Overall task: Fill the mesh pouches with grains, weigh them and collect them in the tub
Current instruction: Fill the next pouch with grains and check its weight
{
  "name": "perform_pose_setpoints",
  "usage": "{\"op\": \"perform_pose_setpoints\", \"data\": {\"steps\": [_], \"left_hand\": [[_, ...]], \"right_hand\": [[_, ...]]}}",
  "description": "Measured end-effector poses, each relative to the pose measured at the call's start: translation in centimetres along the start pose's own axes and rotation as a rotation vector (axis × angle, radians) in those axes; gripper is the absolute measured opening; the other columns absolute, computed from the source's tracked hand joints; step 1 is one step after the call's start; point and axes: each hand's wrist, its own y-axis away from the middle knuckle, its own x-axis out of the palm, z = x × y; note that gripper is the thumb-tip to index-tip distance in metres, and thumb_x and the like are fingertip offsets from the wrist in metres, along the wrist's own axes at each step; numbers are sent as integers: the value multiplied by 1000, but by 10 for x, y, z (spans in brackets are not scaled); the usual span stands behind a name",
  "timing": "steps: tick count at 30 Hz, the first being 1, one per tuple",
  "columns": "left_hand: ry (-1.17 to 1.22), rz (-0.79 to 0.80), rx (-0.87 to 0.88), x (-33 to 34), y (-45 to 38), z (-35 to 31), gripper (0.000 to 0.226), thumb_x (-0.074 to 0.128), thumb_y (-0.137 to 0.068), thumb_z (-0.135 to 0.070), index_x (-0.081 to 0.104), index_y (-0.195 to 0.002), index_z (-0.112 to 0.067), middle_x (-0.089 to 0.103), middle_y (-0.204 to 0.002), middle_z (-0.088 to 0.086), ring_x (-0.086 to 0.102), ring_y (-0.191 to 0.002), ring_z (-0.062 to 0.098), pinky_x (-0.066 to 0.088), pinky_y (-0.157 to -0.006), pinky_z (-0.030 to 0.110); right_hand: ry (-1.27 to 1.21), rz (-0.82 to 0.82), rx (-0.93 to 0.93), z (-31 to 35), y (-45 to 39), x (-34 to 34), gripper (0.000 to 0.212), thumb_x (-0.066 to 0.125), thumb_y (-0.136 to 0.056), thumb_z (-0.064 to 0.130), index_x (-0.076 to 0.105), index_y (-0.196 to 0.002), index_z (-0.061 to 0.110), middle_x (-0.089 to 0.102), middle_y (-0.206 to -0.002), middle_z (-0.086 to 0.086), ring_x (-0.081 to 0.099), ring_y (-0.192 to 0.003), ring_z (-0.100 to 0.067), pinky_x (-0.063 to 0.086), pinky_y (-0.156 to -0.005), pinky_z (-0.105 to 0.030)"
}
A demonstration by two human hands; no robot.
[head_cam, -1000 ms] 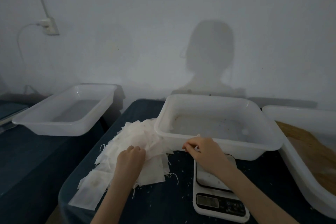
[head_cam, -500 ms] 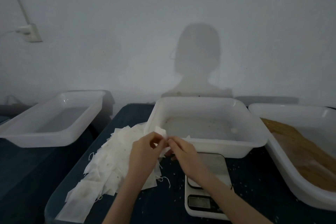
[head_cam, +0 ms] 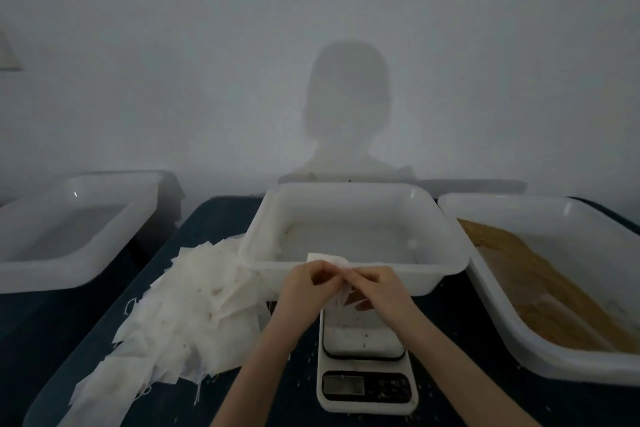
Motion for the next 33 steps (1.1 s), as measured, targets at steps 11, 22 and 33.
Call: {"op": "perform_pose_setpoints", "data": {"steps": [11,22,33], "left_hand": [[-720,-218,211,32,-2,-30,5,45,-97,-24,48,-94,-21,47,-76,-10,43,-66,7,32,-58,17],[-592,-125,353,55,-14,-45,5,47,-95,-24,50,-100,-23,46,-78,-14,45,-74,5,29,-61,16],[-498,455,271,51,-41,-24,98,76,-63,-52,23,-145,-39,38,-135,-24,39,-121,0,36,-101,23]], "right_hand": [[833,-335,-259,-6,8,-19,19,59,-89,14,46,-84,28,54,-89,11,52,-66,-7,32,-51,-12],[926,-74,-50,-10,3,-43,31,44,-92,14,48,-64,24,59,-69,7,56,-64,-11,37,-55,-19],[747,-44,-39,-1,-2,-92,34,61,-80,29,57,-48,37,53,-48,16,45,-47,-3,35,-49,-20]]}}
